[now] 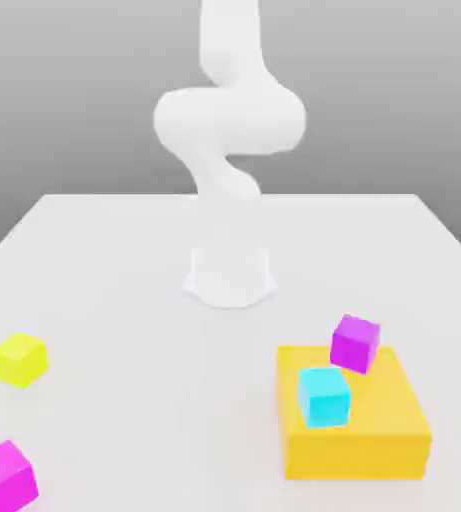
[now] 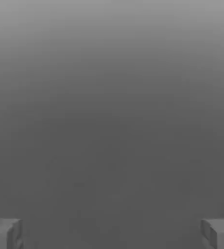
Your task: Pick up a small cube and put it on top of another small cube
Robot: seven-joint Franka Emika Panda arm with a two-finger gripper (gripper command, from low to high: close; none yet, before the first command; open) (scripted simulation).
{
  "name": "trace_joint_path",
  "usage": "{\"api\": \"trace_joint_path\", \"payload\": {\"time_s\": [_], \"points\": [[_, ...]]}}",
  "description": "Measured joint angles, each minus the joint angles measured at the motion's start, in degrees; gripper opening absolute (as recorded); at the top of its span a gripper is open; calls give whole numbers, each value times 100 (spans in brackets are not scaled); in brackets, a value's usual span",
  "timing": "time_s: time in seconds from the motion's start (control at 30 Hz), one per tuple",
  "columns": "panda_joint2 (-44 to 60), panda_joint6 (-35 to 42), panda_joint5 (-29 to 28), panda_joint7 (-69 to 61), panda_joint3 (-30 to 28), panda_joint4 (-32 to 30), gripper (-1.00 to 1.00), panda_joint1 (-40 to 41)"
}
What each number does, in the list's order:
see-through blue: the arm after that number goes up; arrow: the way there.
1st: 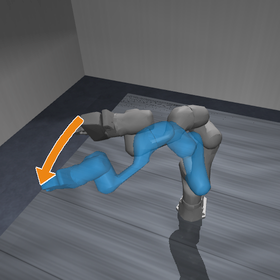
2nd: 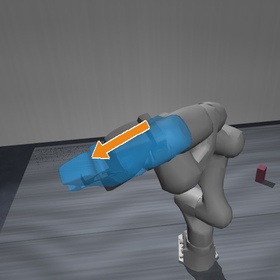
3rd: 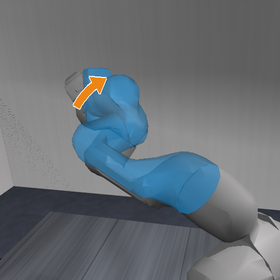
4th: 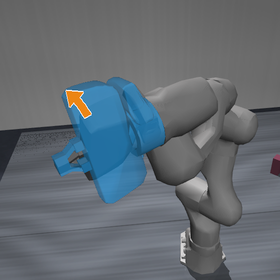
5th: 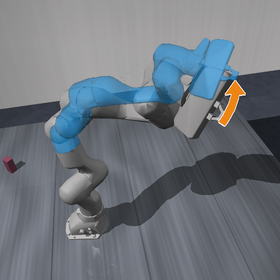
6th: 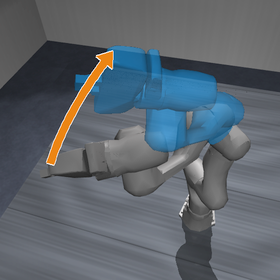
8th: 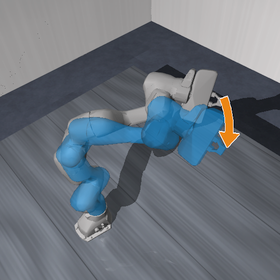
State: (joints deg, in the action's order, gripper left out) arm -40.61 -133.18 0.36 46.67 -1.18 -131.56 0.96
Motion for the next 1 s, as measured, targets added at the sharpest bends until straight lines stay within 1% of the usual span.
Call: {"api": "trace_joint_path", "payload": {"time_s": [0.33, 0.6, 1.0], "points": [[2107, -566, 206, 292, -522, 89, 0, 377], [3773, -1007, 492, 435, -917, 160, 0, 750], [6284, -1735, 999, 563, -1184, 295, 0, 1427]]}}
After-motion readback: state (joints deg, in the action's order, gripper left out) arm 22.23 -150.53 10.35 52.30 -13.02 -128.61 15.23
